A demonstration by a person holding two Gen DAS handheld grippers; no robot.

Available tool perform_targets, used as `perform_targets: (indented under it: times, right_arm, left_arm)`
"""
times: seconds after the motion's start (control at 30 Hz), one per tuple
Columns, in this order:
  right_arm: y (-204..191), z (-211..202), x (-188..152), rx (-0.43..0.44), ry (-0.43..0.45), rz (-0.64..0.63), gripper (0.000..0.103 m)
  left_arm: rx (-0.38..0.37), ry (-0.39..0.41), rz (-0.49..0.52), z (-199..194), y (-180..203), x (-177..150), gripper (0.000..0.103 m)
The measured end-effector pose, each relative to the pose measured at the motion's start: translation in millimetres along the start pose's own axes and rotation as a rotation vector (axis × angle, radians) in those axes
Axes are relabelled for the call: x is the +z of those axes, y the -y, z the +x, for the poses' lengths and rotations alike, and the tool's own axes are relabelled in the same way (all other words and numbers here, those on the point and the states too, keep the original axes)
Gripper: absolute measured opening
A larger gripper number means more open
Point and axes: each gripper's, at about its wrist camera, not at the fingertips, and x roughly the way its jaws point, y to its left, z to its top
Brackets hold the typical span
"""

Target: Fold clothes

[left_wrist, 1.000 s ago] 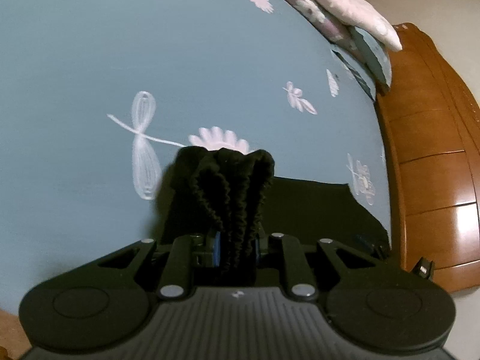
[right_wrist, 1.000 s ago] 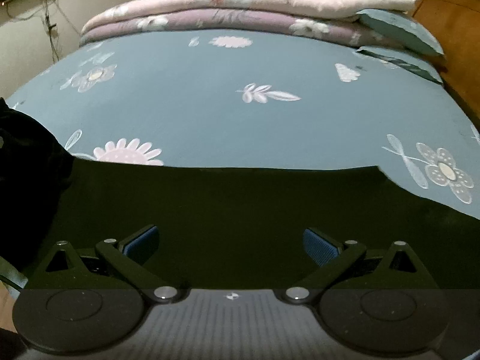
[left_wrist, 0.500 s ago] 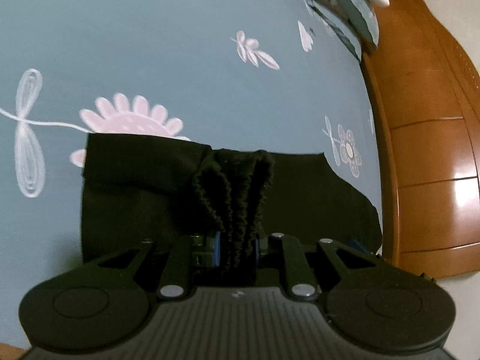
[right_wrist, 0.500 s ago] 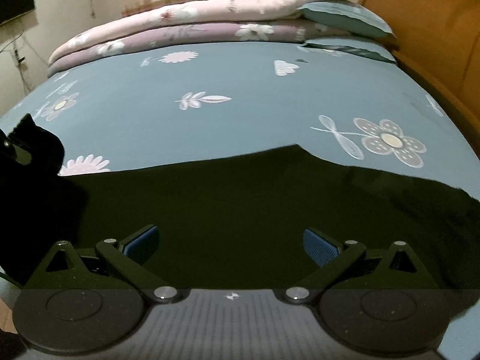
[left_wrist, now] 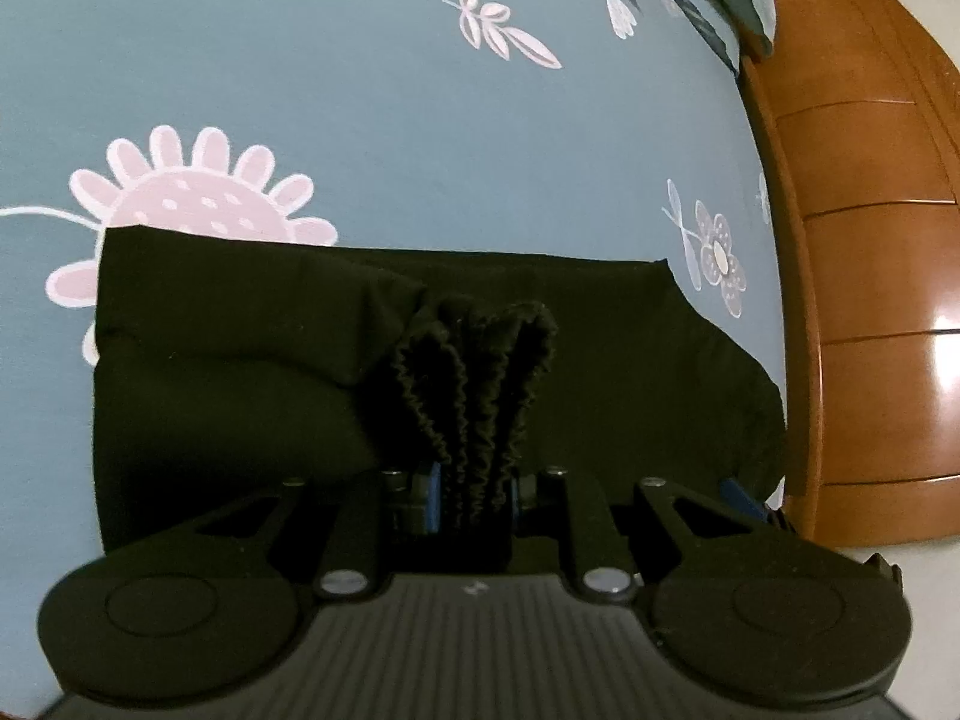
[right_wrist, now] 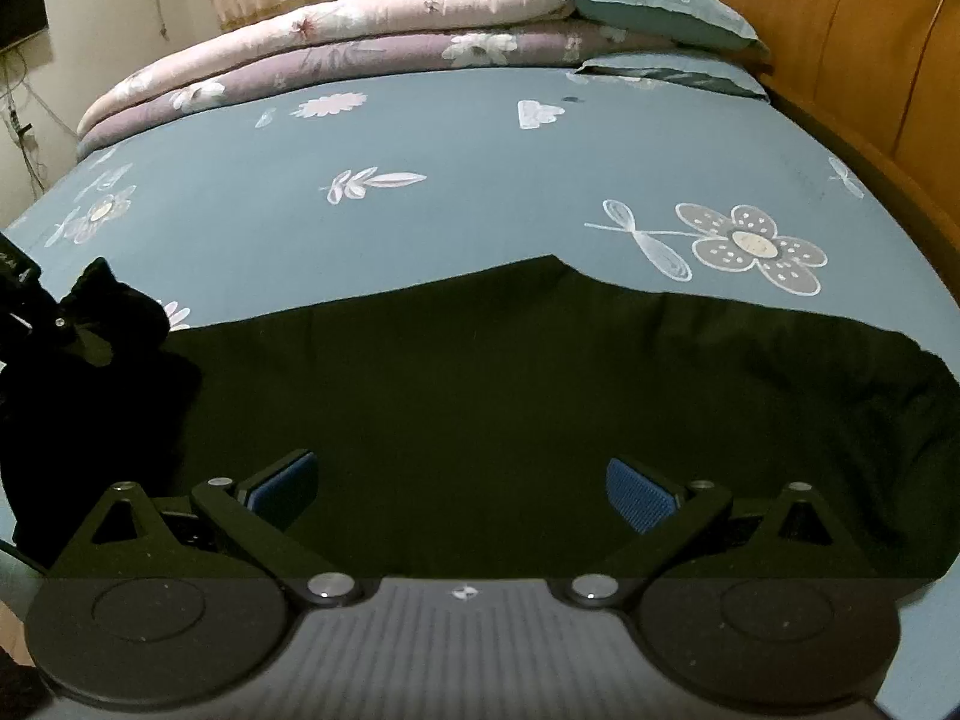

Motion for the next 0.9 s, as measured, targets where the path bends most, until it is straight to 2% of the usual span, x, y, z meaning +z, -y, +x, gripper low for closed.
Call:
perform_targets:
  times: [0.2, 0.37, 0.47, 0.6, 0.7, 0.8, 0.9]
  right_arm:
    - [1, 3, -4, 0.002, -0.013, 0.001, 0.103]
    - [3, 2, -8, -0.003, -0.022, 0.004, 0.103]
    - [5, 3, -10, -0.009, -0.028, 0.006, 0.103]
    - [9, 4, -13, -0.015, -0.037, 0.015, 0.103]
    - [12, 5, -14, -0.012, -0.038, 0.021, 0.103]
    - [14, 7, -14, -0.005, -0.038, 0.025, 0.103]
    - [15, 9, -13, 0.016, -0.037, 0.032, 0.103]
  left_arm:
    - [-0.003, -0.018, 0.01, 17, 7, 3, 0.018]
    - [0.006, -0.026, 0.009, 32, 9, 8, 0.023]
    - [0.006, -0.025, 0.04, 35, 16, 7, 0.036]
    - [-0.001, -0.016, 0.103, 34, 29, 3, 0.044]
    - [-0.014, 0.005, 0.138, 27, 36, 1, 0.046]
    - [-0.013, 0.063, 0.2, 12, 41, -4, 0.05]
    - [0.056, 0.126, 0.305, -3, 45, -15, 0.056]
